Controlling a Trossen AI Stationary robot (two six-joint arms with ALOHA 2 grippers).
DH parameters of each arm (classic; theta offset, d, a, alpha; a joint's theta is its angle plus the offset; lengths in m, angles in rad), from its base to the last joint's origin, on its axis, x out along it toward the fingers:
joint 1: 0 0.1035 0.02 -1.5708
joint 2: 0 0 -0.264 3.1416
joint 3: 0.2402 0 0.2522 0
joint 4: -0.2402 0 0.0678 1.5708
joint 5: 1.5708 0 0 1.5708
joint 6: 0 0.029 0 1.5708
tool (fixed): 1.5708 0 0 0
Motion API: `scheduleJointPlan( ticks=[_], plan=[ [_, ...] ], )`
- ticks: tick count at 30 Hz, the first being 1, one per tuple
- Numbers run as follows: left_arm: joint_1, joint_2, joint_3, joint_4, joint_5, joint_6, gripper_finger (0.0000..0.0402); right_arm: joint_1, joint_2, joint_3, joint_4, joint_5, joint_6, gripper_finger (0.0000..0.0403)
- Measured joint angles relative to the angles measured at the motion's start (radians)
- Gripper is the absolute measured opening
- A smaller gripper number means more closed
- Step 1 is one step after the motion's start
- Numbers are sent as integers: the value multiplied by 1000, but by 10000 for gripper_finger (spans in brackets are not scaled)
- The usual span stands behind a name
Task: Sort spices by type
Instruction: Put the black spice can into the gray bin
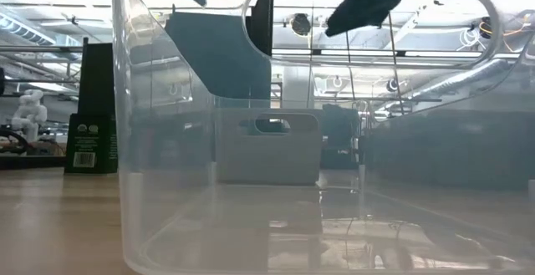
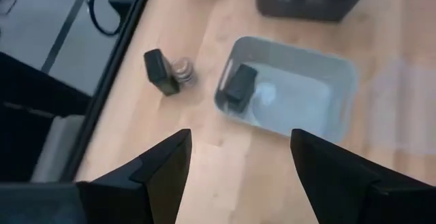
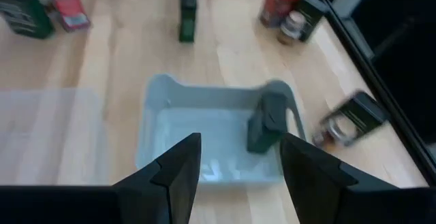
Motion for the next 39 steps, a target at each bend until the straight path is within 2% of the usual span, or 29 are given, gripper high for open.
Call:
scheduleJointPlan(
  ticks=[4,7,11,16,22,25,29,35,39],
  plan=[
    [-46,-181,-197,64,0,-98,258,0,24,0,72,-25,-43,185],
    [-67,-262,-297,61,-1,-197,258,0,39,0,117,-24,-53,185],
    [-86,-296,-400,36,-8,-206,258,-2,57,0,150,-22,-57,185],
    [-92,-292,-521,59,-45,-328,258,-2,86,-1,210,-25,-42,185],
    [-149,-315,-685,283,33,-203,258,-2,96,-1,249,-28,52,185],
    [-214,-355,-726,394,49,-170,258,-2,97,-1,291,-65,90,185],
    [-317,-422,-751,443,51,-182,258,-5,97,39,316,-77,103,185],
    [-468,-506,-819,550,-34,-190,257,-36,97,95,329,-71,78,185],
    [-497,-516,-863,573,-83,-191,257,-52,134,96,363,-71,74,185]
  ],
)
